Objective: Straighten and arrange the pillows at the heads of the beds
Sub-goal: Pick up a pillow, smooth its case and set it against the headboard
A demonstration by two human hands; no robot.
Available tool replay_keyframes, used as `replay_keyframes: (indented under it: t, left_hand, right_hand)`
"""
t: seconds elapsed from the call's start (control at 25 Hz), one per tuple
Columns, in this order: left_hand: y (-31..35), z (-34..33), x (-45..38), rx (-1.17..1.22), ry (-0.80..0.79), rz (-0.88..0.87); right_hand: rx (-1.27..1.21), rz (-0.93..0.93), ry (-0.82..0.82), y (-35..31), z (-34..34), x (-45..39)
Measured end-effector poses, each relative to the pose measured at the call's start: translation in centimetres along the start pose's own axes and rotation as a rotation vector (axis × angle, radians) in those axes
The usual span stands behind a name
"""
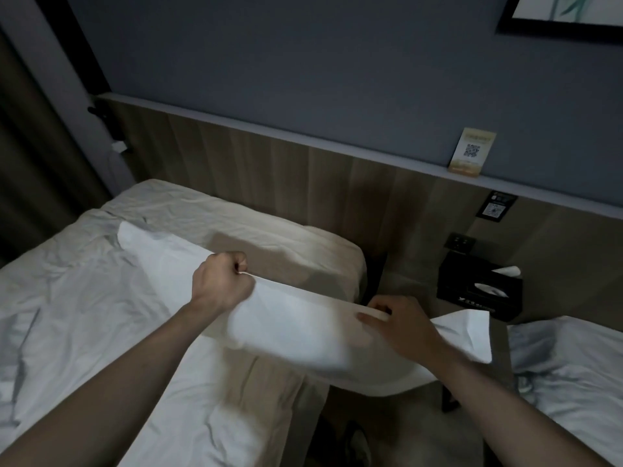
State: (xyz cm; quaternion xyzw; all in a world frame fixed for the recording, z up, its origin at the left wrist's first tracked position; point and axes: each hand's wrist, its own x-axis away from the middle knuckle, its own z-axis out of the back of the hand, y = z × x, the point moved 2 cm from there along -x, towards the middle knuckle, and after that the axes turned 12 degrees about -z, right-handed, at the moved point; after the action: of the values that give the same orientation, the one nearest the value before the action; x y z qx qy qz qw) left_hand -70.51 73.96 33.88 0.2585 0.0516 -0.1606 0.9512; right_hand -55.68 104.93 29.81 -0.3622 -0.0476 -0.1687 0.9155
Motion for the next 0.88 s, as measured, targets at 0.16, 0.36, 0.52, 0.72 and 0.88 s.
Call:
replay_keyframes:
  t: [0.16,0.36,0.52,0.72,0.88]
  left_hand:
    - [2.1,-2.1,-4.6,-0.018,0.063,0.012]
    - [3.3,-3.8,-8.6,-0.030,0.084,0.051]
    - [2.9,-3.8,-11.7,-0.051,0.092,0.076]
    - [0.9,-3.3,-16.4,-0.018,0.100,0.092]
    - [-1.2,-3.5,-19.2,0.037,0.093,0.143]
  right_hand:
    - [0.054,-0.007,-0.016,2.2,3.2,-6.0]
    - [0.169,-0.032,-0.036,5.7,5.0,-11.8]
    - [0.180,-0.063,-0.056,7.5,5.0,-15.0]
    - [0.156,-0.036,-0.035,5.6,4.2,-18.8]
    - [0.166,-0.019,0.021,4.5,3.2,-21.0]
